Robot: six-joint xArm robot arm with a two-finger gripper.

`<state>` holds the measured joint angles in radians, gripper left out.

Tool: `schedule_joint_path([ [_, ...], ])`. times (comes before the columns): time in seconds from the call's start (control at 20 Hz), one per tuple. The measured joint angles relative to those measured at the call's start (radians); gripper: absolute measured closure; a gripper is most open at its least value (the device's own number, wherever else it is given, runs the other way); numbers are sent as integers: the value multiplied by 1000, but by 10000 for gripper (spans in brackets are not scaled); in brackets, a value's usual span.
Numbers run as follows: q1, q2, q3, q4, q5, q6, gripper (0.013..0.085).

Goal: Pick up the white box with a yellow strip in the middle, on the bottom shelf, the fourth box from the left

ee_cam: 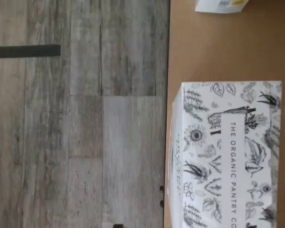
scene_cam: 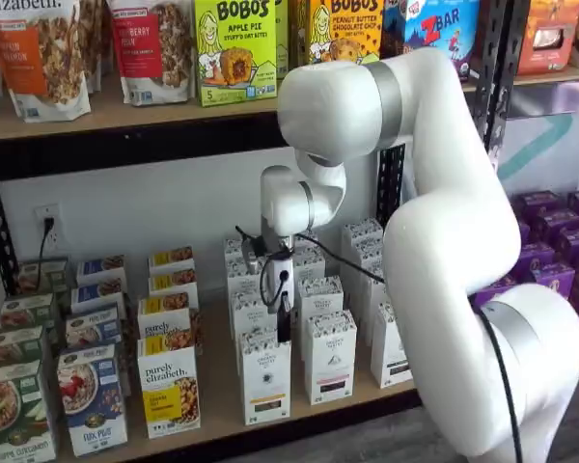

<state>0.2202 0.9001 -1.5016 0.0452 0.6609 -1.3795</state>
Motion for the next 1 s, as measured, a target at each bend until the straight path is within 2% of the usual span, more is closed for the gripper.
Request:
schedule_joint_path([
  [0.4,3,49,-28,-6,-46,7,130],
  [0.8,8,122,-116,-28,-18,30,130],
  [1.0,8,154,-148,-53,-17,52,130],
])
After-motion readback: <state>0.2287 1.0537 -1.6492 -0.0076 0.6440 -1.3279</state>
